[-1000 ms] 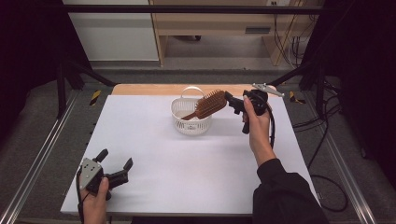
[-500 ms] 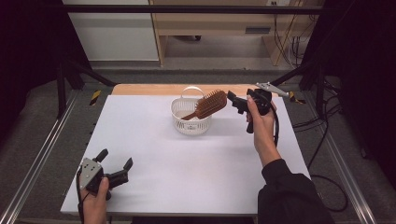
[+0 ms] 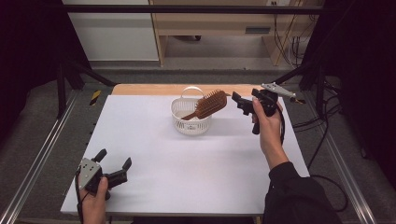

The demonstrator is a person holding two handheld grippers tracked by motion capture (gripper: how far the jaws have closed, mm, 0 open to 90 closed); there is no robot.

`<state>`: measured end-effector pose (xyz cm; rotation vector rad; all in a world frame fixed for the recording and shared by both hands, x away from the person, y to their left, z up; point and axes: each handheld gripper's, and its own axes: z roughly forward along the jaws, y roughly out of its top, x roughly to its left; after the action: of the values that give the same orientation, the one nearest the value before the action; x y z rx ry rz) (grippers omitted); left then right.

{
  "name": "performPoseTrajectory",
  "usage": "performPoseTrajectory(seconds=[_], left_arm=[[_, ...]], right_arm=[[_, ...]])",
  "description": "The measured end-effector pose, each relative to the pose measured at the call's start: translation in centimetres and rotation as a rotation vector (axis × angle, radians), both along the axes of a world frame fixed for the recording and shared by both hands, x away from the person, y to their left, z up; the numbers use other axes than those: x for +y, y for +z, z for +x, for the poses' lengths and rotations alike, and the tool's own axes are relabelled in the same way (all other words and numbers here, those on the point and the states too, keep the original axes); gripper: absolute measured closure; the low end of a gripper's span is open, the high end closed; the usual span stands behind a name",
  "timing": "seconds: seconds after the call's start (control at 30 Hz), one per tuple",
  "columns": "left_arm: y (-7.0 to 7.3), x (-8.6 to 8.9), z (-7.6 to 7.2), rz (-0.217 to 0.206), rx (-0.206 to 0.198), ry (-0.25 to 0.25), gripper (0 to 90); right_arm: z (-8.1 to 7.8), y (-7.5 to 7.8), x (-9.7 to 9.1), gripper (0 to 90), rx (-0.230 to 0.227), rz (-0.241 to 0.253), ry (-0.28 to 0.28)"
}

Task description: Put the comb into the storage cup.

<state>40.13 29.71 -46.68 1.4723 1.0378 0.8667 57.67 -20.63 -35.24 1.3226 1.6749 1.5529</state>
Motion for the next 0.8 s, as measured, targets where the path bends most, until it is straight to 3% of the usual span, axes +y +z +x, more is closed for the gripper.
performPoseTrajectory(seconds=[0.37,0.8], left_arm=[[0.0,0.1,0.1,0.006,-0.003,0.001,1.3],[0.0,0.1,0.0,0.016,-0.019,-0.011,1.2]], right_arm=[[-1.9,0.9,-0.7,5.9,-0.049,-0.025,0.009],[-3.2,0.6,-1.4,4.9,-0.151,-0.079,-0.055]])
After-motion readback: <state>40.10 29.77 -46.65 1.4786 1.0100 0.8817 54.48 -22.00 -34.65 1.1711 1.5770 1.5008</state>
